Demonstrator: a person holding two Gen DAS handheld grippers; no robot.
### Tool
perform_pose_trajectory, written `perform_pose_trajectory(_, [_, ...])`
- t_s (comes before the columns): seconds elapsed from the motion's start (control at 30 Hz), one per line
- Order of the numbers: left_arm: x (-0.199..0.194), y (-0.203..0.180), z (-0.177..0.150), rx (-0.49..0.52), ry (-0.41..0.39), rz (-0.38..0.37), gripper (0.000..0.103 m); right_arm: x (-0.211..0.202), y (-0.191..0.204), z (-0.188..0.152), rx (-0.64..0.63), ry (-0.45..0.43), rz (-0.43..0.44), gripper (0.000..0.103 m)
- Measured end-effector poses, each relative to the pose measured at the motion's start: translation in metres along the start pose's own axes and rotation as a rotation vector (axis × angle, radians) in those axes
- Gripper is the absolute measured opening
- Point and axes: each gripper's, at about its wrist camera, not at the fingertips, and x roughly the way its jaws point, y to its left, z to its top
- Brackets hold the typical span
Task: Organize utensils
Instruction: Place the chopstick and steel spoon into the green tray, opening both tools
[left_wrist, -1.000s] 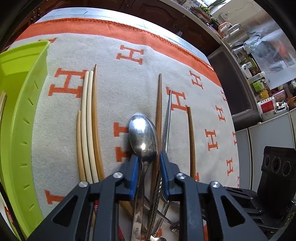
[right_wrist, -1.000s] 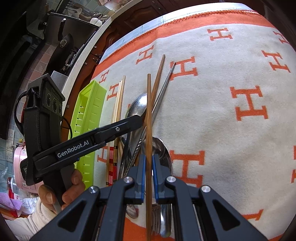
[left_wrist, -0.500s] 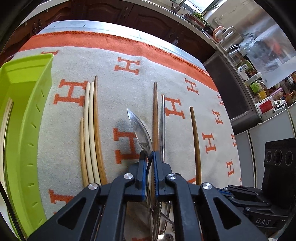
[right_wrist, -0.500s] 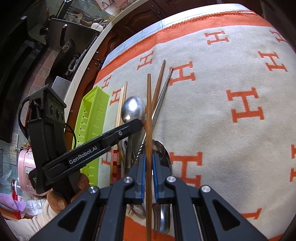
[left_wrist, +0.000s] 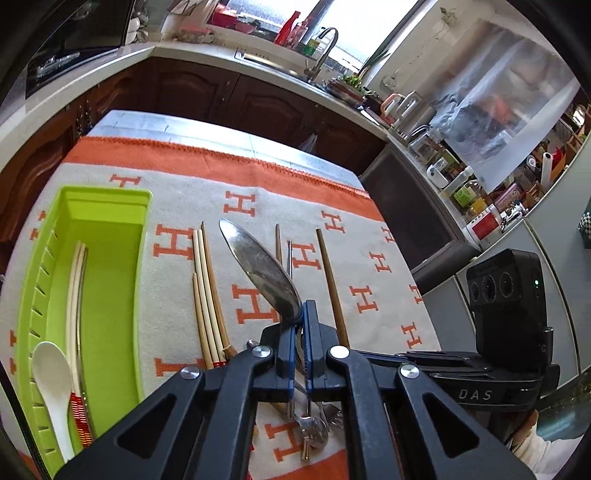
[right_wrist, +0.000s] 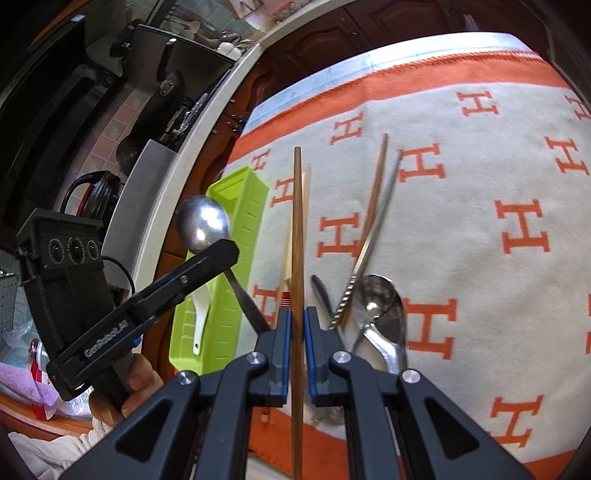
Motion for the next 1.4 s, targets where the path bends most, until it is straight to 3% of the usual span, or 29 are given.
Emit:
perform_pose_trajectory(0.2, [-0.059, -0.004, -0.002, 0.061, -0.069, 0.014, 0.001, -0.002, 0.039, 0.003, -0.089, 0.000, 0.005, 0.007])
perform_pose_trajectory(0.47, [-0.132, 0.021, -0.002, 0.084, -0.087, 0.192, 0.001, 0.028, 0.096, 0.012, -0.189, 0.053, 0.044, 0.007])
perform_pose_trajectory(0.63, [-0.153, 0.045, -0.003, 0.083, -0.077, 0.312, 0.001, 0.058, 0.126, 0.023, -0.193, 0.066, 0.079, 0.007])
perform_pose_trajectory(0.83, [-0.137, 0.074, -0.003, 0.092, -0.014, 0.394, 0.001, 0.101, 0.132, 0.038, -0.096, 0.052, 0.079, 0.007])
perform_pose_trajectory(1.17, [-0.064, 0.095, -0.003, 0.076, 0.114, 0.403, 0.003, 0.141, 0.113, 0.043, -0.025, 0.096, -0.044, 0.010])
perform_pose_trajectory(1.23, [-0.057, 0.095, -0.001, 0.067, 0.110, 0.405, 0.009, 0.140, 0.112, 0.043, -0.033, 0.103, -0.052, 0.010])
perform_pose_trajectory(1.3, [-0.055, 0.095, 0.001, 0.052, 0.104, 0.404, 0.025, 0.138, 0.112, 0.043, -0.044, 0.098, -0.059, 0.010])
perform_pose_trajectory(1.4, [-0.055, 0.095, 0.002, 0.027, 0.091, 0.407, 0.035, 0.130, 0.110, 0.043, -0.066, 0.090, -0.060, 0.010])
